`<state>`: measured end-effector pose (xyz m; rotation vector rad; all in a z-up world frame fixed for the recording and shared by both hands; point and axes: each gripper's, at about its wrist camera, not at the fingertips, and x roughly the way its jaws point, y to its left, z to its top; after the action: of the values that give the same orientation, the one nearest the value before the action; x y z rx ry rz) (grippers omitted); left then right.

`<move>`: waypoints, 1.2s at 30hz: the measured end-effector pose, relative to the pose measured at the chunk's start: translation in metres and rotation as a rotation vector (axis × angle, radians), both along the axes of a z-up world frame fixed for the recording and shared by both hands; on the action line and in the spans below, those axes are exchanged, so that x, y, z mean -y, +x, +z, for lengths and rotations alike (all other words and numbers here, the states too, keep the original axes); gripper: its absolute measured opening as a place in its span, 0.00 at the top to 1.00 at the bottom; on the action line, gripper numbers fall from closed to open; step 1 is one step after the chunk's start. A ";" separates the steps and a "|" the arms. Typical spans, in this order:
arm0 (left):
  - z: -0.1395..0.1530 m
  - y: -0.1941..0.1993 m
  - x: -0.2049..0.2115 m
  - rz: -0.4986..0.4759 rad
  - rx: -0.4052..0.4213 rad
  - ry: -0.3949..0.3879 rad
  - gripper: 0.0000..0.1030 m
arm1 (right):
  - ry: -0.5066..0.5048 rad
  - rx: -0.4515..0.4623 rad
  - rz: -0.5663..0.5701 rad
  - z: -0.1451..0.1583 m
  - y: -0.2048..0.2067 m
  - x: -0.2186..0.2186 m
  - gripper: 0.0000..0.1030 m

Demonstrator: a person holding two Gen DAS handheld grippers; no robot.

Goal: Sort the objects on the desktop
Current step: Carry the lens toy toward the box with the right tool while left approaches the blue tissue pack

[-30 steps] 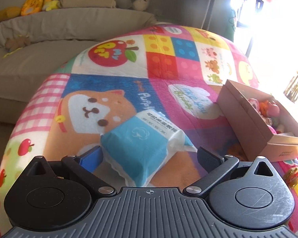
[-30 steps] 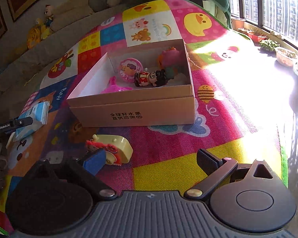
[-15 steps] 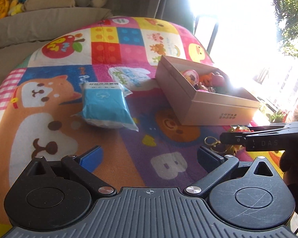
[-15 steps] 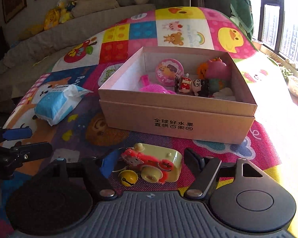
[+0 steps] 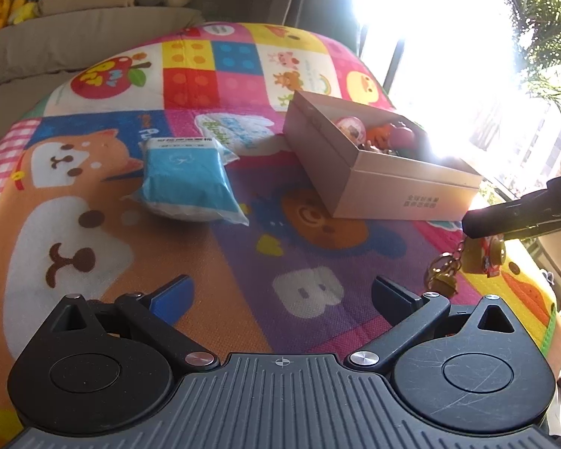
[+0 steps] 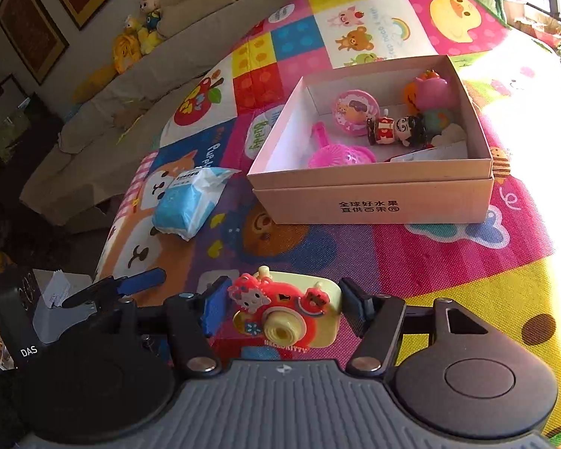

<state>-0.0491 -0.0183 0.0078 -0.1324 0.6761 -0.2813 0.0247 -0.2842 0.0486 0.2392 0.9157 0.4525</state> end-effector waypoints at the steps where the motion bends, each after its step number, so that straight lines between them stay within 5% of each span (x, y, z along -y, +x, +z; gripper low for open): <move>1: 0.000 0.000 -0.001 0.002 -0.002 -0.002 0.00 | -0.022 0.002 -0.058 -0.002 0.007 0.004 0.31; 5: -0.001 0.001 -0.004 0.012 -0.014 -0.020 0.00 | -0.086 0.073 -0.207 -0.005 0.014 0.023 0.23; 9: -0.002 0.002 -0.003 0.013 -0.015 -0.013 0.00 | -0.185 0.159 -0.236 -0.008 0.002 0.029 0.16; 15: -0.002 0.002 -0.002 0.013 -0.015 -0.008 0.00 | -0.327 0.227 -0.100 -0.028 -0.020 0.012 0.13; 20: -0.003 0.003 -0.002 0.013 -0.015 -0.005 0.00 | -0.326 0.264 0.065 -0.041 -0.019 -0.014 0.13; 25: -0.001 0.002 -0.001 0.019 -0.005 0.009 0.00 | -0.303 0.270 0.114 -0.047 -0.006 -0.030 0.32; 28: 0.014 0.006 -0.003 0.045 0.067 0.052 0.00 | -0.287 0.253 0.108 -0.049 -0.001 -0.034 0.43; 31: 0.031 0.029 -0.004 0.143 0.112 0.159 0.00 | -0.293 0.245 0.104 -0.048 -0.005 -0.036 0.44; 36: 0.027 0.087 -0.006 0.218 0.050 0.286 0.00 | -0.292 0.229 0.098 -0.044 -0.020 -0.034 0.44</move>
<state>0.0383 -0.0125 0.0349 0.0744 0.6392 0.0230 0.0048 -0.2506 0.0049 -0.1226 0.7593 0.4214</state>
